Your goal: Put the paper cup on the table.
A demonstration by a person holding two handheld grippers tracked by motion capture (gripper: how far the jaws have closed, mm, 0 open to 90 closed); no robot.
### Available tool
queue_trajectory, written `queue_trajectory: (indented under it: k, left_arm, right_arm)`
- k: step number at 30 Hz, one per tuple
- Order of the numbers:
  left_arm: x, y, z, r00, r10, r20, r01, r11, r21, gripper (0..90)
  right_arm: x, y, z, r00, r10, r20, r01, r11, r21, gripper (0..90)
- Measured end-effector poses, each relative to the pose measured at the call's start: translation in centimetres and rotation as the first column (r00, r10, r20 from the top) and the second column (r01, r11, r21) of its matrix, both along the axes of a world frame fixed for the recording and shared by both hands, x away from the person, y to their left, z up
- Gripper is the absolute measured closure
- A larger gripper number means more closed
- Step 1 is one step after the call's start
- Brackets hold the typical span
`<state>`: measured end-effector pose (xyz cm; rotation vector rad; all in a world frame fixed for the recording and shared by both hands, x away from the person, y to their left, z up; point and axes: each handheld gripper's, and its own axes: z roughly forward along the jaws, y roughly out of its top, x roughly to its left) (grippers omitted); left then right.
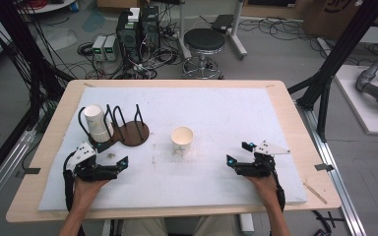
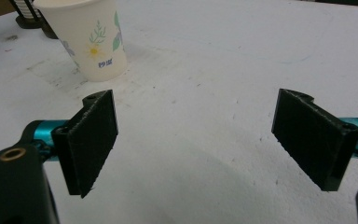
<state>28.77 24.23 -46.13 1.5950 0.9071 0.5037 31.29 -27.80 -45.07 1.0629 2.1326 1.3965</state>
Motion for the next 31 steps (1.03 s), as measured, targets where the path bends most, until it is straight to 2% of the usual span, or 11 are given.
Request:
queue_trajectory:
  k: [15,24,31]
  left_arm:
    - [0.05,-0.02,0.0,1.0,-0.001,-0.005,0.001,1.0,0.0,2.2]
    - [0.05,0.02,0.0,1.0,-0.005,-0.007,0.005,1.0,-0.005,2.2]
    - [-0.02,0.05,-0.02,0.9999,-0.01,0.004,0.01,0.9999,-0.004,2.2]
  right_arm:
    - [0.0,0.01,-0.03,1.0,0.006,-0.007,-0.006,1.0,0.002,14.9]
    - [0.07,0.24,-0.04,0.9999,0.009,-0.012,-0.009,1.0,-0.024,15.2]
    - [0.0,0.18,-0.04,0.9999,0.001,-0.013,-0.001,1.0,-0.016,15.3]
